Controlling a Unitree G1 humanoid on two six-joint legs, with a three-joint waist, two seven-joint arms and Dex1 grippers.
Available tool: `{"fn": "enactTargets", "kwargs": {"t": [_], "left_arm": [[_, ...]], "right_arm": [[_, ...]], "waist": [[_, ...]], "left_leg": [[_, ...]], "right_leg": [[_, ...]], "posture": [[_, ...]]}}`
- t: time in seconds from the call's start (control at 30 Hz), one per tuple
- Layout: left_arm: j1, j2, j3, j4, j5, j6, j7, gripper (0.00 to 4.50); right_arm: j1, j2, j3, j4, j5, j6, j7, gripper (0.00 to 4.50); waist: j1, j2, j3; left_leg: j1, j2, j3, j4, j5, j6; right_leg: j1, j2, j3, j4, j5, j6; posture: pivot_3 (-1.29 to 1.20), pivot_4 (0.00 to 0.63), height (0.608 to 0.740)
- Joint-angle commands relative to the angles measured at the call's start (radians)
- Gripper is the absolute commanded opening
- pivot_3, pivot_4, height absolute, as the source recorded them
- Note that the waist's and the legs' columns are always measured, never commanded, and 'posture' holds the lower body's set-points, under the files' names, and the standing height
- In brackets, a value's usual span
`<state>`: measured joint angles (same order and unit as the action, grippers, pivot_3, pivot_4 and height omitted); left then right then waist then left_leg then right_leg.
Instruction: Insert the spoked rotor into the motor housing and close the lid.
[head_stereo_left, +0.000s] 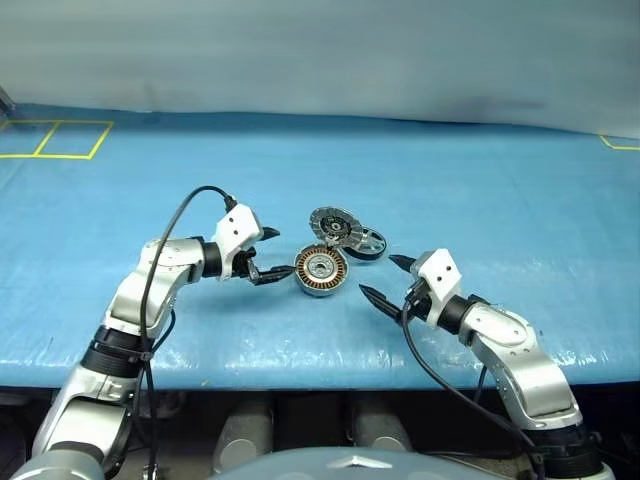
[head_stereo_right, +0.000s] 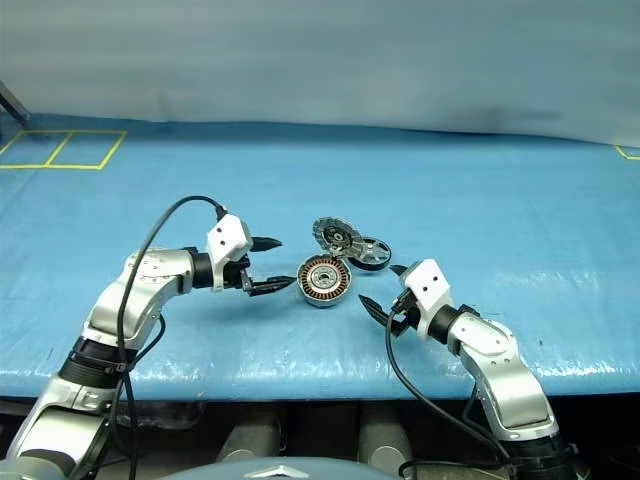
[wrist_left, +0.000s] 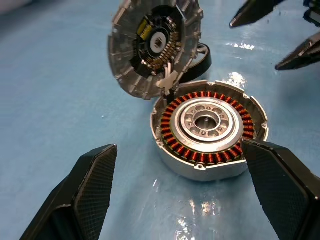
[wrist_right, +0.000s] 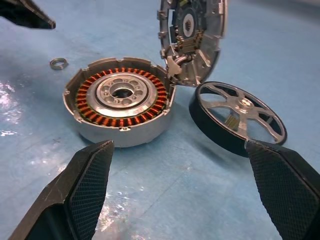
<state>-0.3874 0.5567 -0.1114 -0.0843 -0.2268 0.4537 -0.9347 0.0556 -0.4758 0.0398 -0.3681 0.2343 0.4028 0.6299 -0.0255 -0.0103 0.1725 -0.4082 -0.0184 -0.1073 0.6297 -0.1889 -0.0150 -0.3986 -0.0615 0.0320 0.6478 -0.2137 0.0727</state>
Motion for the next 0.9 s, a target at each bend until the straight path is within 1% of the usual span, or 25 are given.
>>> {"fn": "enactTargets", "kwargs": {"t": [0.03, 0.13, 0.23, 0.37, 0.47, 0.73, 0.9], "left_arm": [[0.03, 0.008, 0.071, -0.023, -0.021, -0.018, 0.046, 4.3], [0.085, 0.01, 0.085, -0.025, -0.04, -0.001, 0.049, 4.3], [0.133, 0.016, 0.086, -0.023, -0.03, -0.013, 0.06, 4.3], [0.205, 0.005, 0.108, -0.036, -0.06, 0.0, 0.073, 4.3], [0.239, 0.011, 0.101, -0.026, -0.042, -0.001, 0.093, 4.3], [0.239, -0.03, 0.07, 0.069, 0.025, -0.065, 0.185, 4.3], [0.241, -0.041, 0.043, 0.1, 0.05, -0.078, 0.188, 4.3]], "right_arm": [[-0.001, 0.004, 0.003, -0.035, 0.004, -0.008, -0.009, 4.5], [0.003, 0.008, 0.006, -0.038, 0.003, -0.007, -0.022, 4.5], [0.011, 0.006, 0.01, -0.042, 0.0, -0.008, -0.029, 4.5], [0.021, 0.004, 0.013, -0.047, -0.003, -0.006, -0.039, 4.5], [0.023, 0.005, 0.019, -0.047, -0.006, -0.007, -0.044, 4.5], [0.009, 0.006, 0.036, -0.041, -0.011, -0.005, -0.045, 4.5], [0.001, 0.002, 0.036, -0.041, -0.013, -0.005, -0.043, 4.5]], "waist": [[0.0, 0.0, 0.0], [-0.002, 0.0, 0.0], [0.0, 0.0, 0.0], [0.001, 0.0, 0.0], [0.002, 0.0, 0.0], [0.005, 0.0, 0.0], [0.005, 0.0, 0.0]], "left_leg": [[0.0, 0.0, 0.0, 0.0, 0.0, 0.0], [0.0, 0.0, 0.001, -0.002, 0.0, 0.0], [-0.001, 0.0, 0.001, -0.003, 0.0, 0.0], [-0.002, 0.0, 0.001, -0.003, 0.0, -0.001], [-0.002, 0.001, 0.001, -0.003, -0.001, -0.001], [-0.002, 0.001, 0.002, -0.003, -0.001, -0.001], [-0.002, 0.001, 0.002, -0.003, -0.001, -0.001]], "right_leg": [[0.0, 0.0, 0.0, 0.0, 0.0, 0.0], [-0.001, 0.0, 0.0, -0.002, 0.001, 0.0], [-0.002, 0.0, 0.0, -0.003, 0.001, 0.0], [-0.002, 0.0, 0.0, -0.003, 0.001, 0.0], [-0.002, 0.0, 0.0, -0.003, 0.001, 0.0], [-0.002, 0.0, 0.0, -0.004, 0.001, 0.0], [-0.002, 0.0, 0.0, -0.004, 0.001, 0.0]], "posture": [[0.0, 0.15, 0.74], [0.0, 0.15, 0.74], [0.0, 0.15, 0.74], [0.0, 0.15, 0.74], [0.0, 0.15, 0.74], [0.0, 0.15, 0.74], [0.0, 0.15, 0.74]]}}
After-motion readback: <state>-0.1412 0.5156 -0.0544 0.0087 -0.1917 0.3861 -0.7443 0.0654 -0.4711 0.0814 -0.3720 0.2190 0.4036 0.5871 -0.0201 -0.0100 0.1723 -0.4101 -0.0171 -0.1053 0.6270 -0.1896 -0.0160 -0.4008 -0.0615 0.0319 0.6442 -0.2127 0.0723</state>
